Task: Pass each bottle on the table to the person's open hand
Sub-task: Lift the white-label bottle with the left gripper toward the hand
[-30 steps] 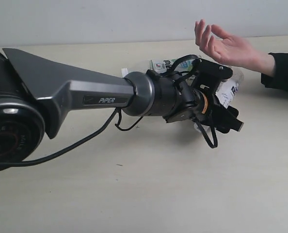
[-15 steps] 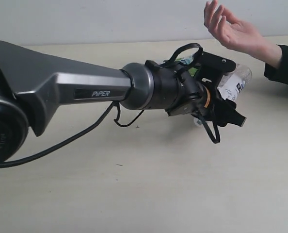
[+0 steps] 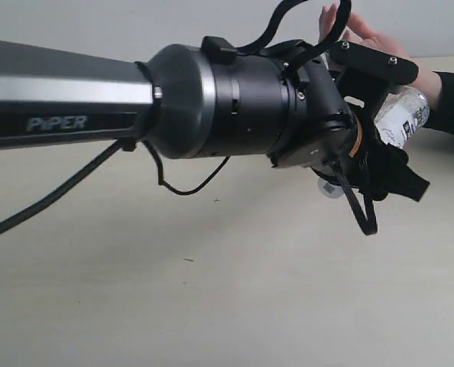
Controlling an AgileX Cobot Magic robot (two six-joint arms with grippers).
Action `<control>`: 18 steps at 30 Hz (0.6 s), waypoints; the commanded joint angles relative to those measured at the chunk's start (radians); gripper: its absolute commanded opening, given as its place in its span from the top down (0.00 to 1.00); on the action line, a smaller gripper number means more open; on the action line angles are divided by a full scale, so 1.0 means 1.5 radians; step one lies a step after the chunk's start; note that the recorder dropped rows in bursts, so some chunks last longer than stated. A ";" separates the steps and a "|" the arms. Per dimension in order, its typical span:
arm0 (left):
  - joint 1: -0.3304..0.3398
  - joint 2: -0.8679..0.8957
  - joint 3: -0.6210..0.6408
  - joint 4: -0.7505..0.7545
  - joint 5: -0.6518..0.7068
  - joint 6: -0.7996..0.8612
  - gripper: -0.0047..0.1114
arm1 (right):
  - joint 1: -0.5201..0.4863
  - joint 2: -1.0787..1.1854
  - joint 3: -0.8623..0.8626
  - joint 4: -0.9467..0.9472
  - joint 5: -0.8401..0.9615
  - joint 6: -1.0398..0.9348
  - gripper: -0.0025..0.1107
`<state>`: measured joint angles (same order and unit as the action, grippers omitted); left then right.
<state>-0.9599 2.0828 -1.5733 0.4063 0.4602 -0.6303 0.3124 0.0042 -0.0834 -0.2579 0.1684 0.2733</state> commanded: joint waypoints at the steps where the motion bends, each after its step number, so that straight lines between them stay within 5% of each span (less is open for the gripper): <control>1: -0.011 -0.082 0.110 -0.002 -0.083 -0.059 0.96 | 0.001 -0.003 0.004 0.001 -0.009 0.000 0.98; 10: -0.026 -0.239 0.360 0.001 -0.279 -0.147 0.96 | 0.001 -0.003 0.004 0.001 -0.009 0.000 0.98; 18: -0.028 -0.273 0.405 -0.014 -0.335 -0.176 0.96 | 0.001 -0.003 0.004 0.001 -0.009 0.000 0.98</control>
<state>-0.9990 1.6870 -0.9715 0.3994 0.0196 -0.8792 0.3124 0.0042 -0.0834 -0.2579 0.1684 0.2733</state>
